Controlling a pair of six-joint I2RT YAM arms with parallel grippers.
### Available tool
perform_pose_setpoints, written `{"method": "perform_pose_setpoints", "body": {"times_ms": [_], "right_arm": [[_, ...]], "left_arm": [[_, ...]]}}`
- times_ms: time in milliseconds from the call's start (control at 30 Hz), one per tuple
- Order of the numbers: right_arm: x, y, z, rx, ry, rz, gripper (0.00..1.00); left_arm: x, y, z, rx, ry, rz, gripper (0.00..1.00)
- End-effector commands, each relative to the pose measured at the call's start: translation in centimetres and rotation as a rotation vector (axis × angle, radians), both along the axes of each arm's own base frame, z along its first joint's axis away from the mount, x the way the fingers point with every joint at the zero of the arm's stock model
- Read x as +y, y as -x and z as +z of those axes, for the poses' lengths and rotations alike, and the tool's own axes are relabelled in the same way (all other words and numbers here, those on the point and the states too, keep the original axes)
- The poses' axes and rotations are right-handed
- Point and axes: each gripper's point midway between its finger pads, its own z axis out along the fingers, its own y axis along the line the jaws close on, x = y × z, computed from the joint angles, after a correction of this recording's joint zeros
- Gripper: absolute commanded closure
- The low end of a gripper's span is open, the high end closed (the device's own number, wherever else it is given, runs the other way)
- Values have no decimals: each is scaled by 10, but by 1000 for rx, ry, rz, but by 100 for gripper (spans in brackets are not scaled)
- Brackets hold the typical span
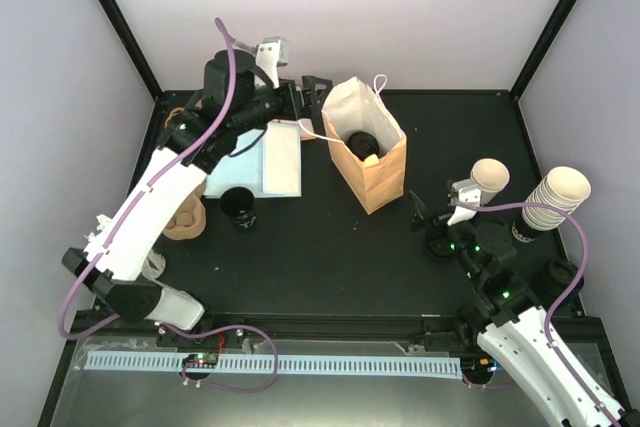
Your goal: Pack the takeout coffee
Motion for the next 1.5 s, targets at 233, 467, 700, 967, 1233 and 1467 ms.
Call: {"method": "perform_pose_setpoints", "body": {"times_ms": [233, 467, 700, 967, 1233, 1467], "right_arm": [[-6, 2, 7, -25, -28, -23, 0], [-4, 2, 7, -34, -41, -15, 0], [0, 2, 10, -37, -45, 6, 0], [1, 5, 11, -43, -53, 19, 0], [3, 6, 11, -47, -60, 30, 0], [2, 6, 13, -47, -54, 29, 0]], "left_arm": [[194, 90, -47, 76, -474, 581, 12], [290, 164, -116, 208, -498, 881, 42], [335, 185, -157, 377, -540, 1140, 46], [353, 189, -171, 427, -465, 1328, 50], [370, 171, -179, 429, -493, 1432, 63], [374, 168, -190, 482, -451, 1453, 64]]}}
